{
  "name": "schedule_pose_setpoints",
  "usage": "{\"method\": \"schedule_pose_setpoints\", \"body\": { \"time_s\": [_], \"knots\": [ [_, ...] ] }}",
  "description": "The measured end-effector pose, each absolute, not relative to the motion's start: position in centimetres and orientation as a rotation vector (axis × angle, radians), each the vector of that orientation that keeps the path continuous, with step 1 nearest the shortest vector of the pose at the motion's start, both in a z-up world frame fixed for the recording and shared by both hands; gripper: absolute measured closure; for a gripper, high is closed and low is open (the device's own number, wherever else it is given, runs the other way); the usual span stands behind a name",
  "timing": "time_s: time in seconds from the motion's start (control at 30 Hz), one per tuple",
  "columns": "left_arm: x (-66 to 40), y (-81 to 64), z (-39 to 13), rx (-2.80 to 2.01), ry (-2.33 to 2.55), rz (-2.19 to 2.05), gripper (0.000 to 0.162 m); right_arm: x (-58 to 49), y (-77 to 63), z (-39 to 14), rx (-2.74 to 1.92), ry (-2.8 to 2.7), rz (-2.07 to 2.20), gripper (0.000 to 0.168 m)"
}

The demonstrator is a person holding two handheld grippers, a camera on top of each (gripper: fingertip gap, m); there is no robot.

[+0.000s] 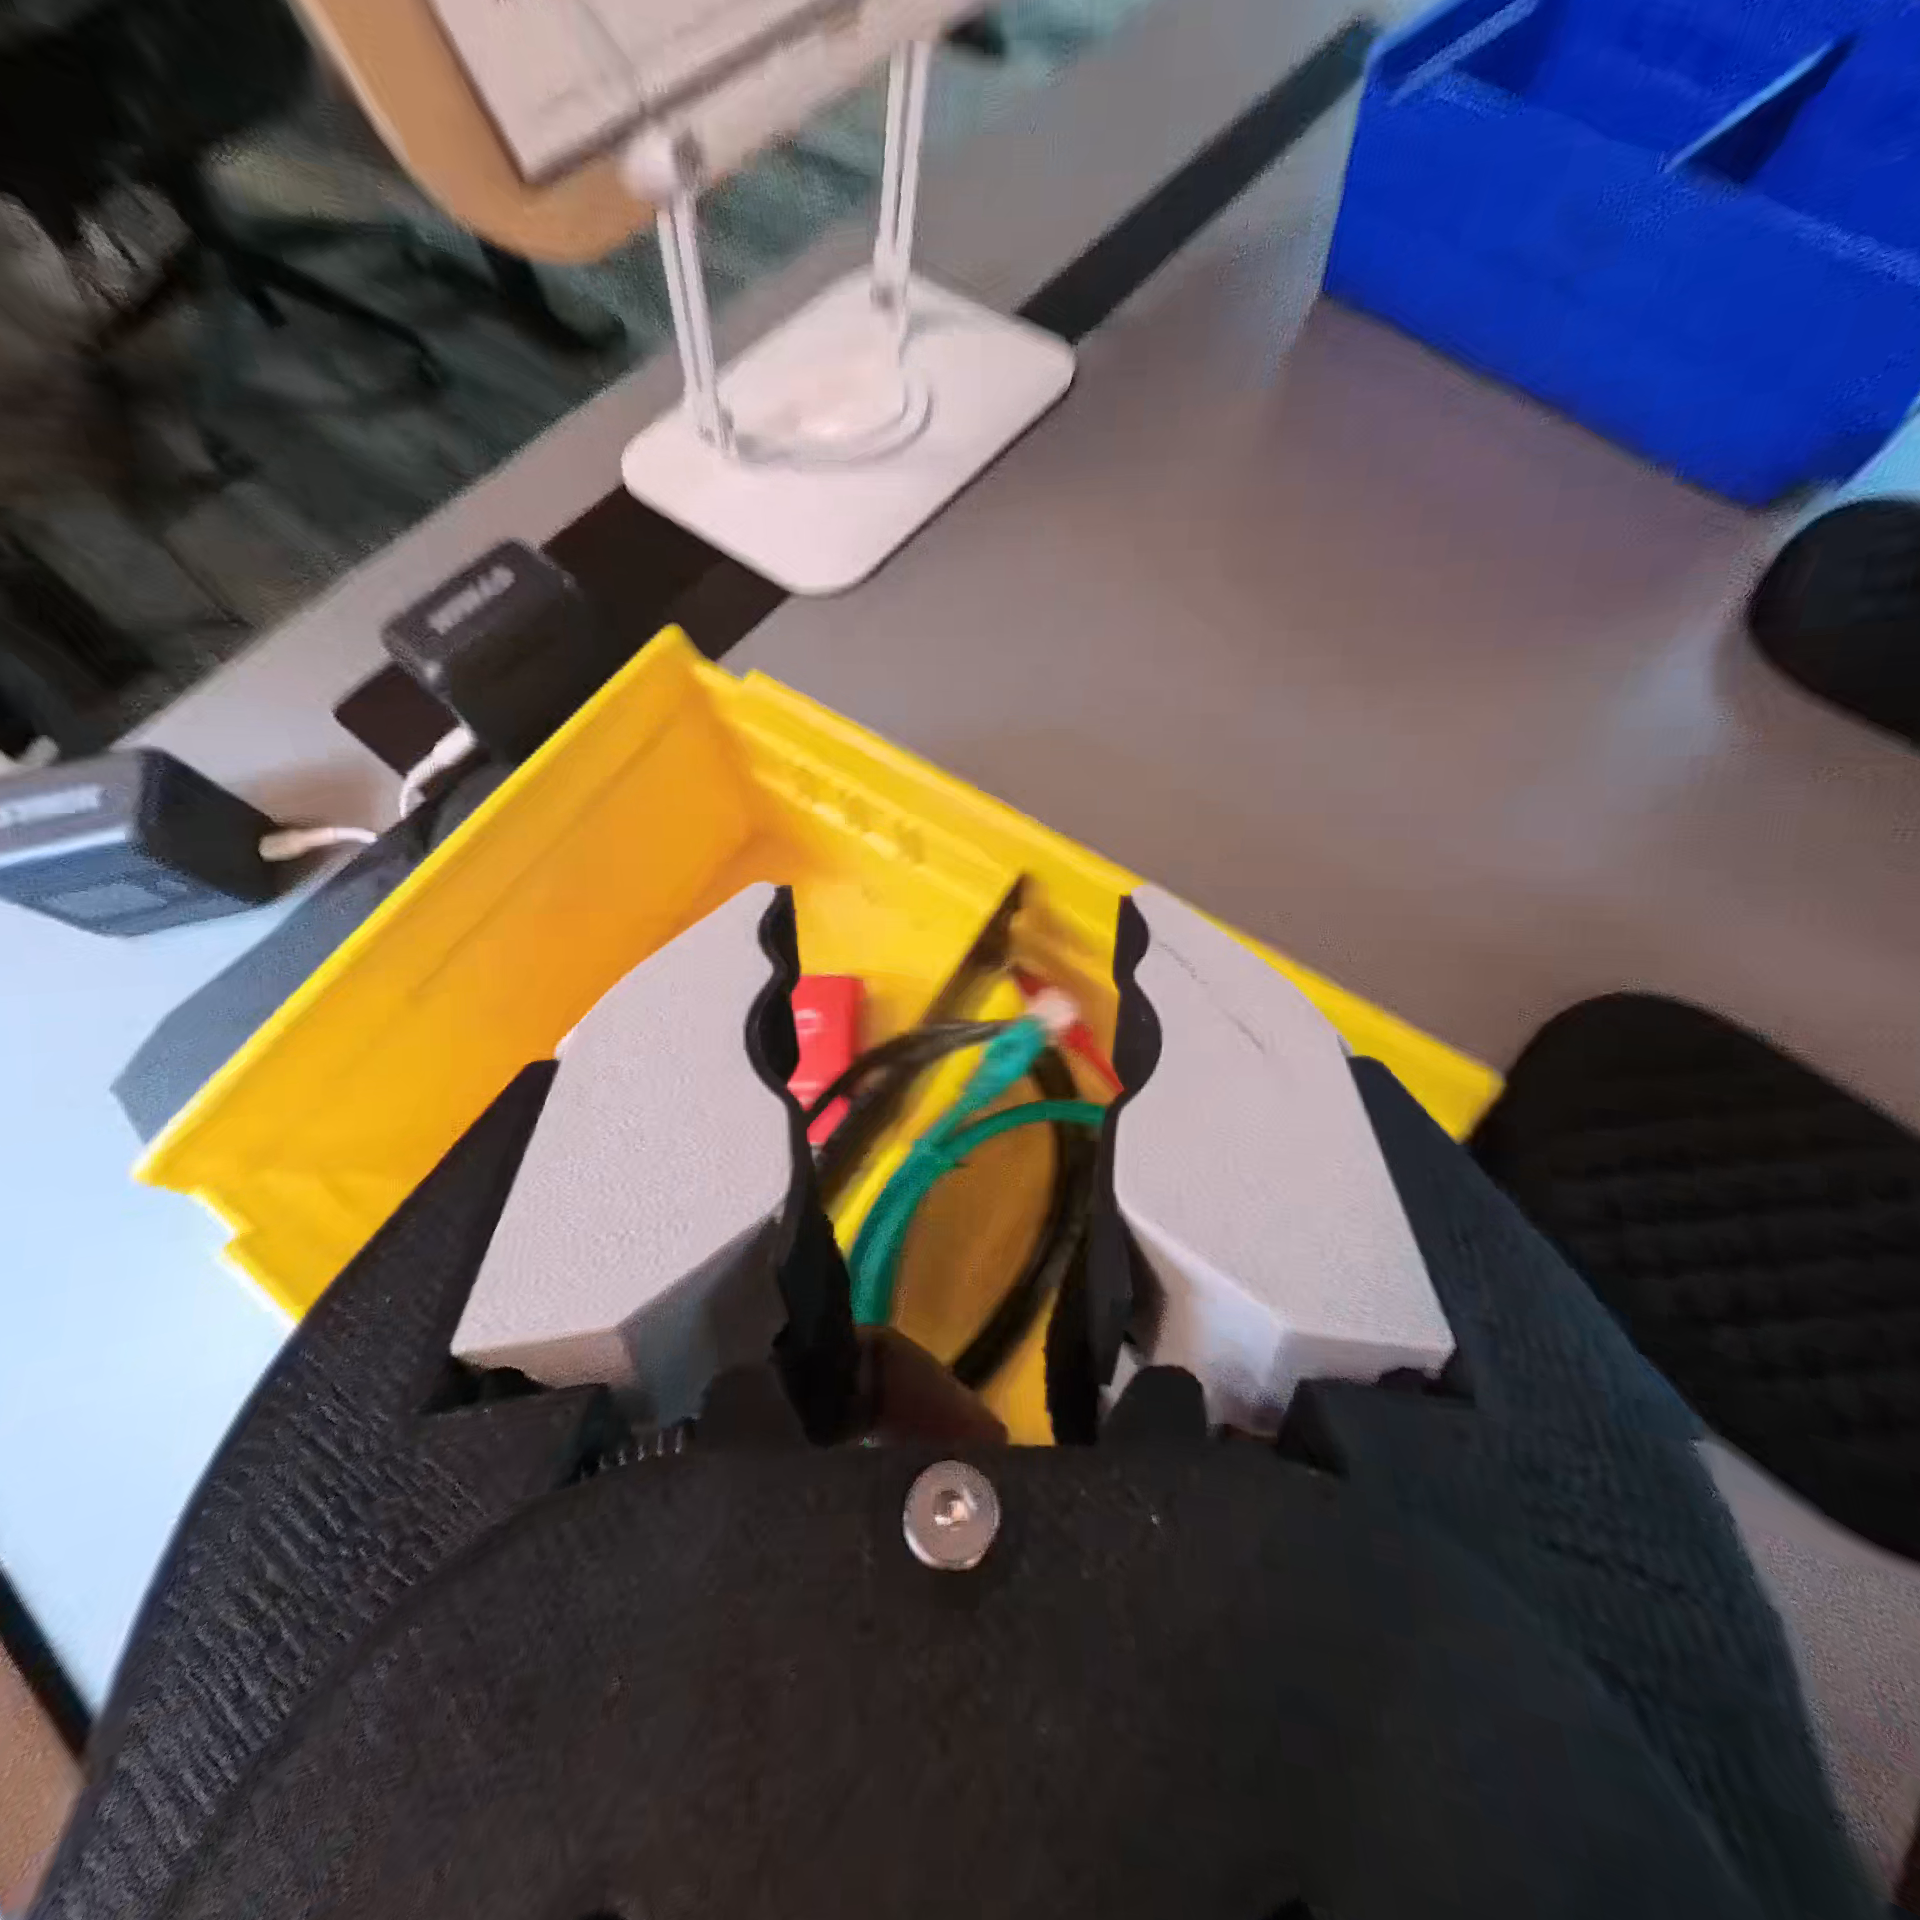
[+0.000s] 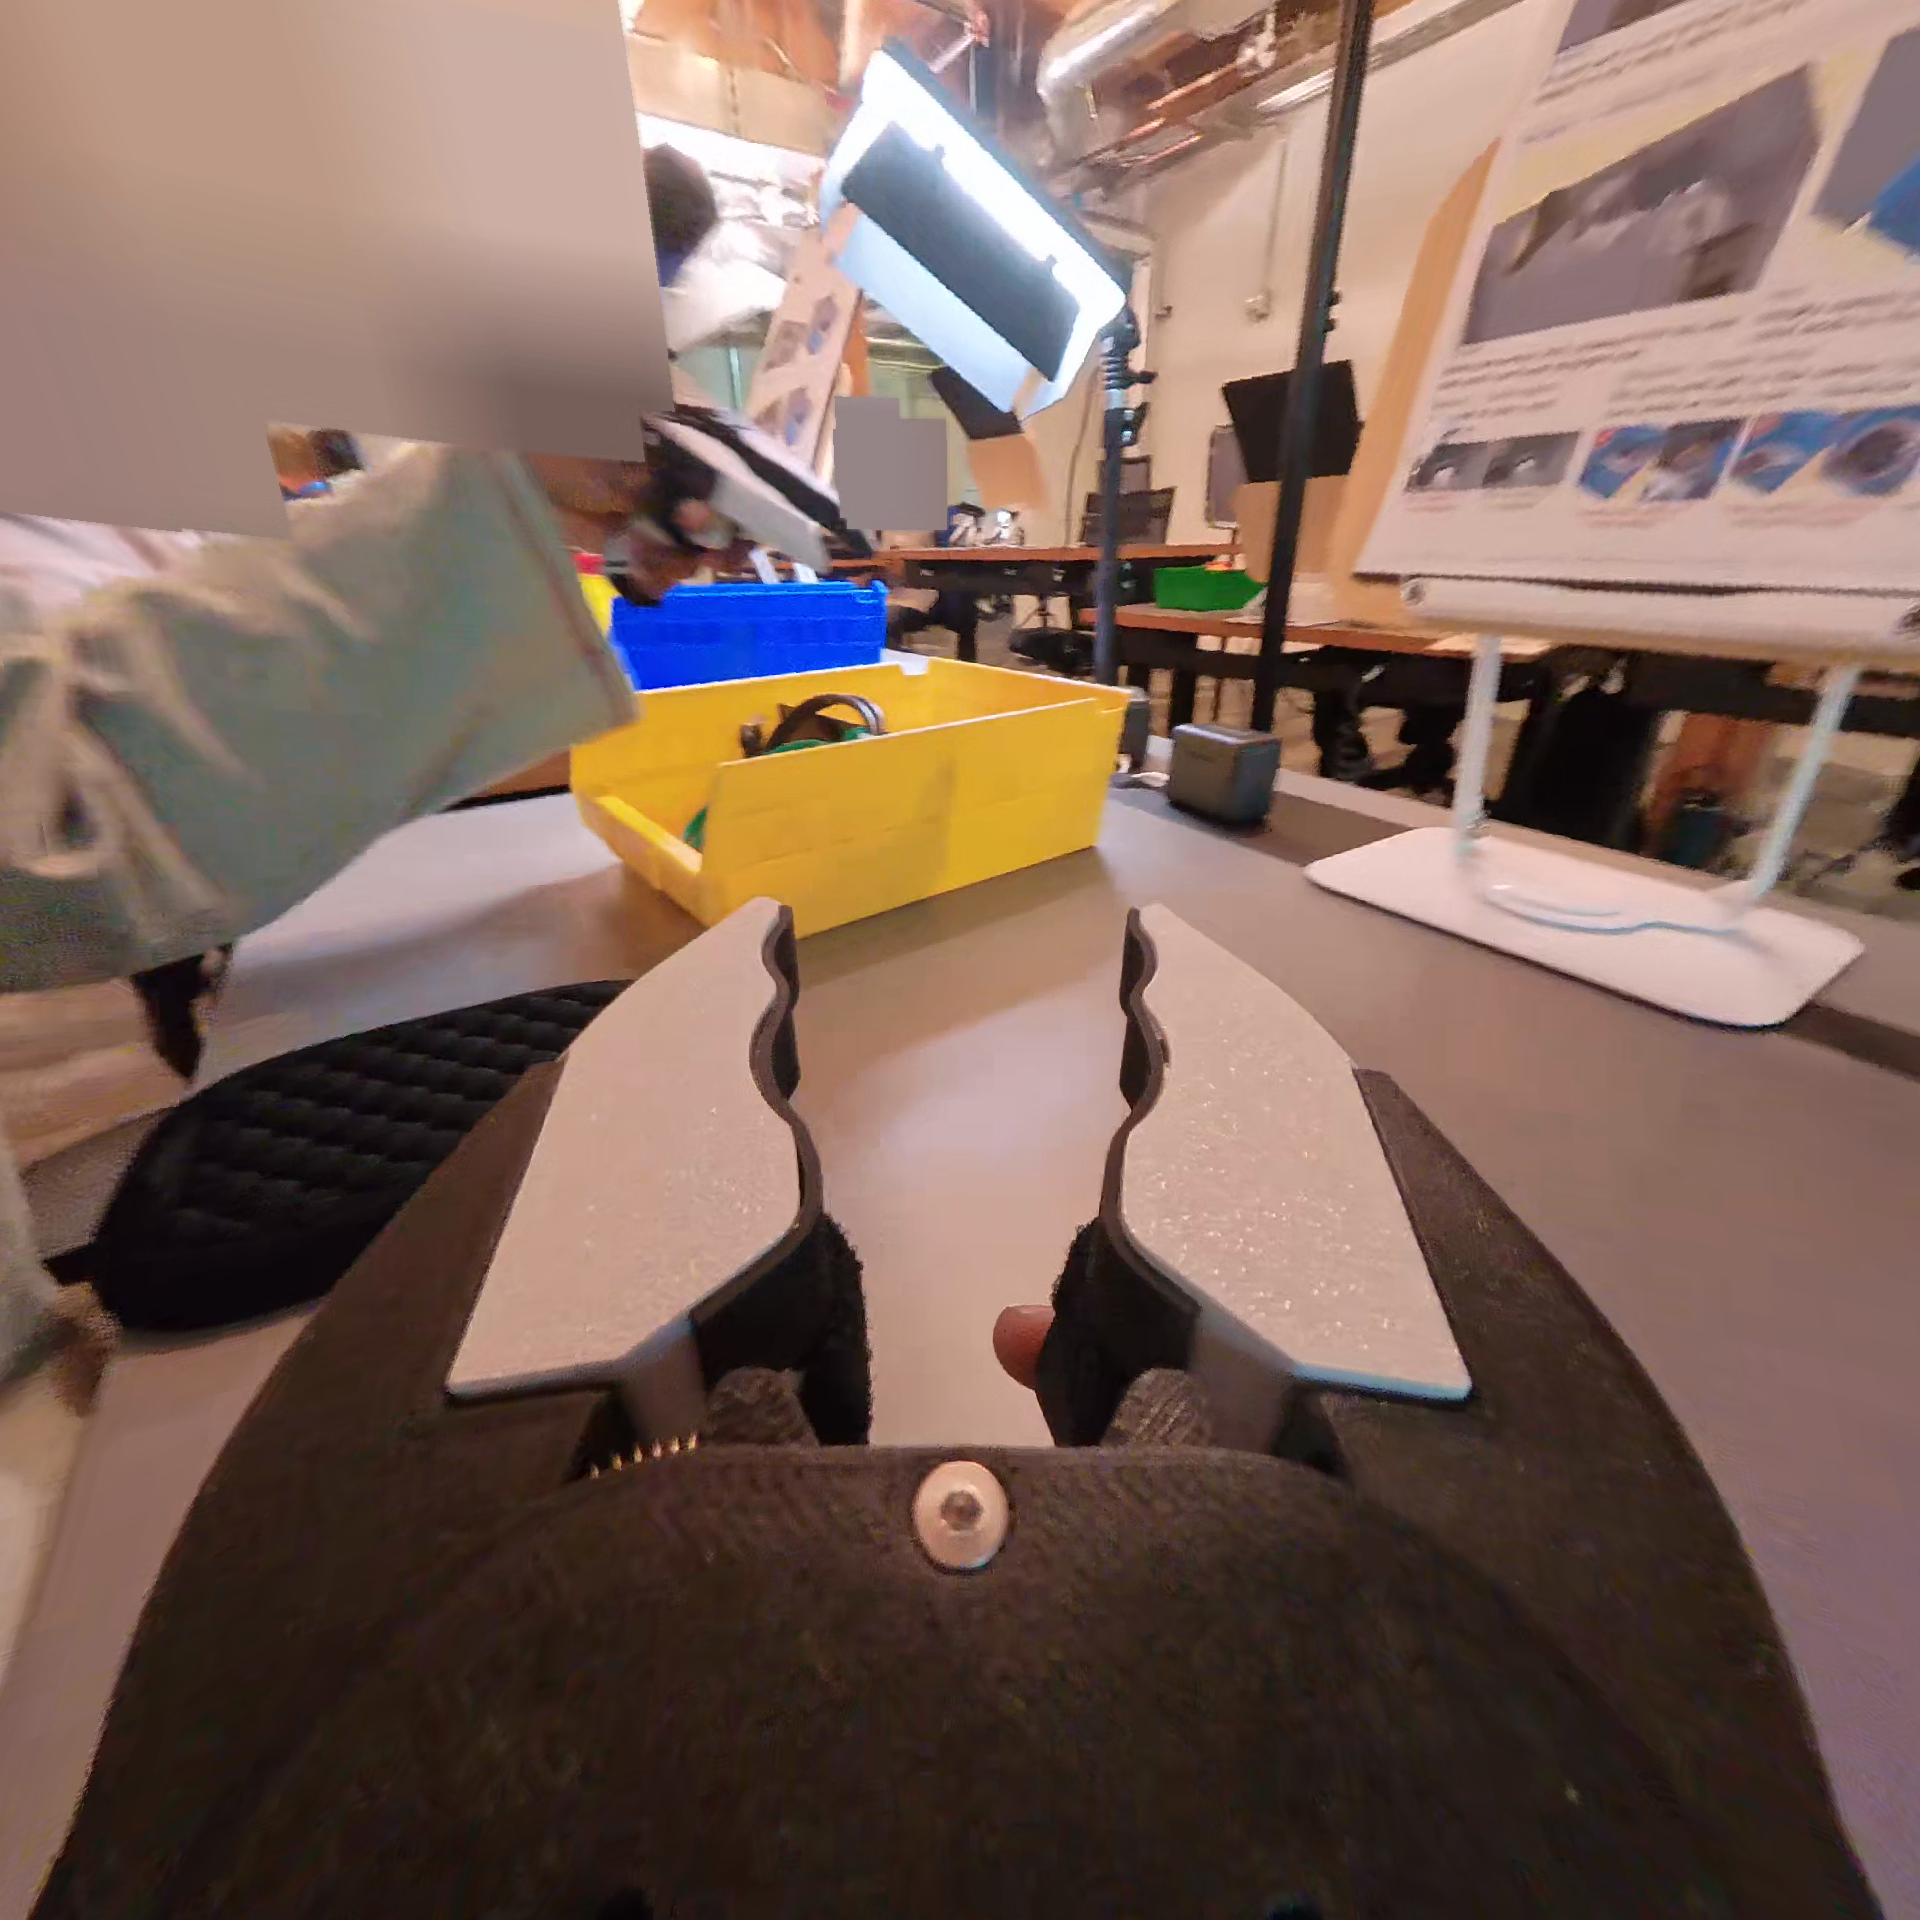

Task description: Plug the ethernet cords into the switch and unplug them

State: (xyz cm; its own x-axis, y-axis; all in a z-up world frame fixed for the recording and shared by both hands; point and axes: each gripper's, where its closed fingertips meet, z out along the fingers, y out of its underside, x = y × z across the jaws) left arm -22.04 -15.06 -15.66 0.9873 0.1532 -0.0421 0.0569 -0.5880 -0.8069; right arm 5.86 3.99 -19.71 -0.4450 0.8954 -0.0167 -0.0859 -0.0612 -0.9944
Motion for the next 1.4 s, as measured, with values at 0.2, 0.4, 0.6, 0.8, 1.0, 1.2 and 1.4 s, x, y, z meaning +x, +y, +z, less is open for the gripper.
{"method": "schedule_pose_setpoints", "body": {
  "time_s": [0.2, 0.4, 0.6, 0.8, 1.0, 1.2, 1.4],
  "knots": [
    [-30.4, -15.4, -25.7, -2.723, -0.241, -0.020, 0.105, 6.2, 3.8, -20.0, -0.884, -1.450, 1.617, 0.115],
    [-30.3, -15.7, -30.2, -3.002, -0.118, -0.118, 0.090, 6.1, 4.5, -19.9, -0.918, -1.413, 1.645, 0.120],
    [-29.4, -15.2, -31.1, -3.030, -0.097, -0.243, 0.077, 5.8, 5.2, -20.1, -0.960, -1.394, 1.646, 0.124],
    [-29.8, -16.3, -32.6, -3.165, 0.060, -0.121, 0.086, 5.8, 5.6, -20.0, -0.976, -1.370, 1.656, 0.126],
    [-32.0, -16.5, -31.6, -3.122, 0.227, 0.212, 0.096, 5.8, 5.9, -20.0, -0.987, -1.356, 1.659, 0.127],
    [-34.1, -14.2, -21.9, -2.639, 0.031, 0.464, 0.096, 5.8, 5.8, -20.0, -0.987, -1.362, 1.657, 0.129],
    [-28.6, -11.4, -8.4, -1.977, 0.003, 0.653, 0.097, 5.8, 5.5, -20.2, -0.977, -1.384, 1.641, 0.129]
  ]
}}
